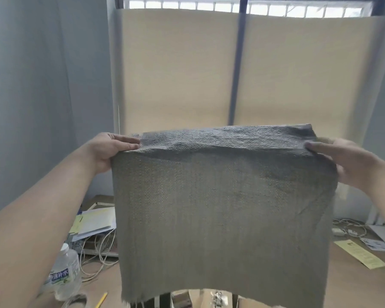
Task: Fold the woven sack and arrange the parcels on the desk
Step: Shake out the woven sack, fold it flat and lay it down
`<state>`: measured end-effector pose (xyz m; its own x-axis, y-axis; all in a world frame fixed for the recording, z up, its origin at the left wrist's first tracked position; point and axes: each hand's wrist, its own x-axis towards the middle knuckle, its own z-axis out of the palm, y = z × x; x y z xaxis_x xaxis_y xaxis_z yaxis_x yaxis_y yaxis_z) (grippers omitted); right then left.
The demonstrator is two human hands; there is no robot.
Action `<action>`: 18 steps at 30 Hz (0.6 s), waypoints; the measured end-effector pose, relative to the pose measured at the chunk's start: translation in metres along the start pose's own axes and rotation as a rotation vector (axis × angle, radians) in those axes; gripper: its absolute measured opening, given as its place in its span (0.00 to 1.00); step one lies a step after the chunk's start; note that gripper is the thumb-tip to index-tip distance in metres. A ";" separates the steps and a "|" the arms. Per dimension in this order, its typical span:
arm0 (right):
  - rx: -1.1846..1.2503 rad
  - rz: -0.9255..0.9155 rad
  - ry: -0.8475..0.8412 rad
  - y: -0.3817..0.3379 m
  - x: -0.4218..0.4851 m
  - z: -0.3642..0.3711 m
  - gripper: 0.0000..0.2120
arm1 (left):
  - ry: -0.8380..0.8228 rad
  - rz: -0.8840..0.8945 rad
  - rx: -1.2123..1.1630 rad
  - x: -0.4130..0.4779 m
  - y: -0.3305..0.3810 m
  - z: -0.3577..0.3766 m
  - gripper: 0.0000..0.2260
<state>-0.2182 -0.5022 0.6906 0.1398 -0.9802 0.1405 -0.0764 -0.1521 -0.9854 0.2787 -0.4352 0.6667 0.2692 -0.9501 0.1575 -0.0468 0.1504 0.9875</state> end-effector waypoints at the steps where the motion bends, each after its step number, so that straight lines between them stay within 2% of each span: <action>1: 0.036 0.008 -0.038 0.001 0.000 -0.003 0.66 | 0.002 -0.014 -0.008 0.000 0.000 -0.002 0.11; 2: 0.063 0.015 -0.080 0.002 0.000 -0.005 0.66 | -0.023 -0.030 -0.014 -0.001 0.000 -0.005 0.16; 4: 0.067 0.000 -0.130 0.004 -0.004 -0.004 0.58 | -0.119 -0.069 0.020 -0.005 0.001 -0.012 0.35; 5: 0.040 0.007 -0.161 0.007 -0.005 -0.003 0.61 | -0.173 -0.083 0.043 -0.006 0.000 -0.016 0.43; 7: -0.015 0.046 -0.207 0.013 -0.003 -0.006 0.70 | -0.244 -0.086 0.060 -0.007 -0.002 -0.021 0.51; 10: -0.035 0.033 -0.252 0.018 0.002 -0.008 0.65 | -0.251 -0.068 0.050 -0.007 -0.003 -0.023 0.52; 14: -0.021 -0.014 -0.227 0.019 0.006 -0.008 0.41 | -0.155 -0.009 0.102 -0.006 -0.005 -0.019 0.42; 18: -0.035 -0.141 -0.140 0.024 0.012 -0.008 0.38 | -0.060 0.040 0.133 -0.005 -0.008 -0.017 0.34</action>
<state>-0.2265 -0.5191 0.6696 0.2869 -0.9221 0.2598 -0.0805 -0.2934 -0.9526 0.2938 -0.4271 0.6582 0.2068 -0.9593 0.1924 -0.1845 0.1549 0.9706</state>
